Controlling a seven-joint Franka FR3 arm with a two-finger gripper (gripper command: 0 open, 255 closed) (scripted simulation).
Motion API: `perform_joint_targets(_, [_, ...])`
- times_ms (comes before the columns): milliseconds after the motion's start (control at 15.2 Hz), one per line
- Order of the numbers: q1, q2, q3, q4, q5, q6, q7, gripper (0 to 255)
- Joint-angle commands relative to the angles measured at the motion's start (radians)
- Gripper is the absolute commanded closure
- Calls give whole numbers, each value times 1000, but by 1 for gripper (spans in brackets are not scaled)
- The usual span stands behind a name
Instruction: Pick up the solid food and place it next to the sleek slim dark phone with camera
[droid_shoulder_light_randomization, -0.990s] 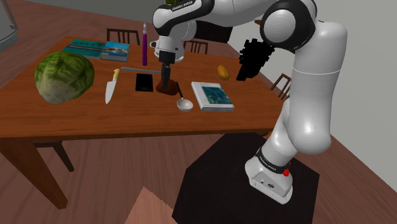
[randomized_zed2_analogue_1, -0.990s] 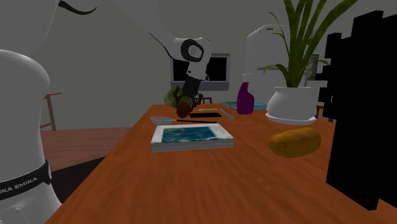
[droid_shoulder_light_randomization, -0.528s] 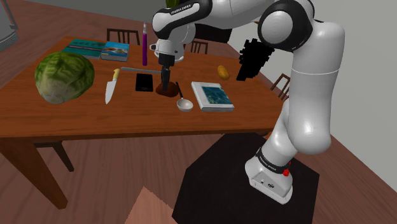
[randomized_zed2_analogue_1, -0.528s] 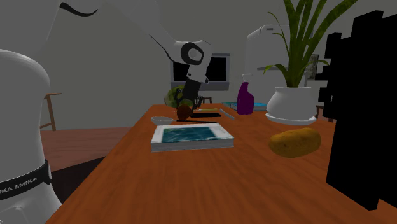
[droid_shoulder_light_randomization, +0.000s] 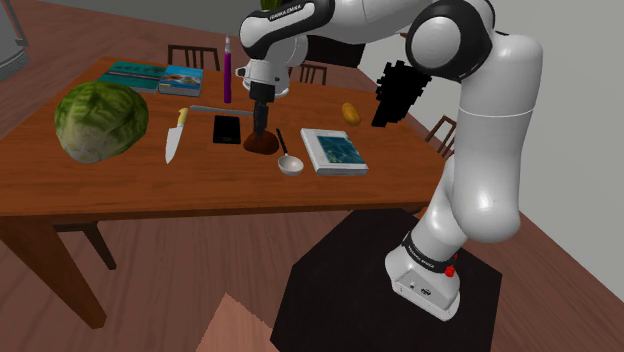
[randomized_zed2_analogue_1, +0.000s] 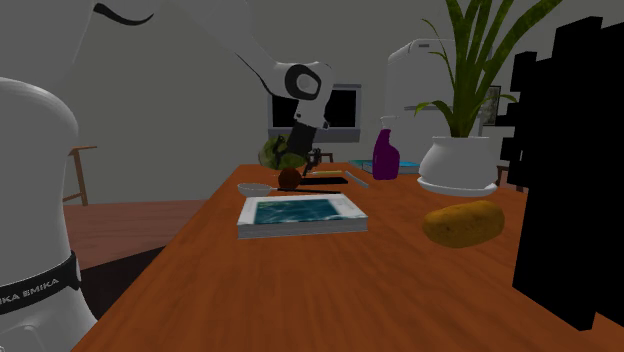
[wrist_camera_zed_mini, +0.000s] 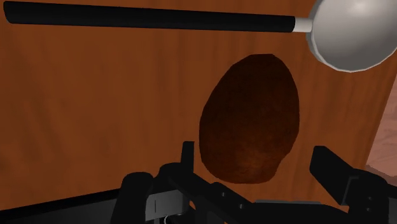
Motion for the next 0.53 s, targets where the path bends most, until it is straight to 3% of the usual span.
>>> perform_joint_targets(0, [-8, -6, -6, 42, -9, -48, 8, 0])
perform_joint_targets(132, [-19, -10, -12, 95, -17, -104, 15, 0])
perform_joint_targets(462, [-19, -10, -12, 95, -17, -104, 15, 0])
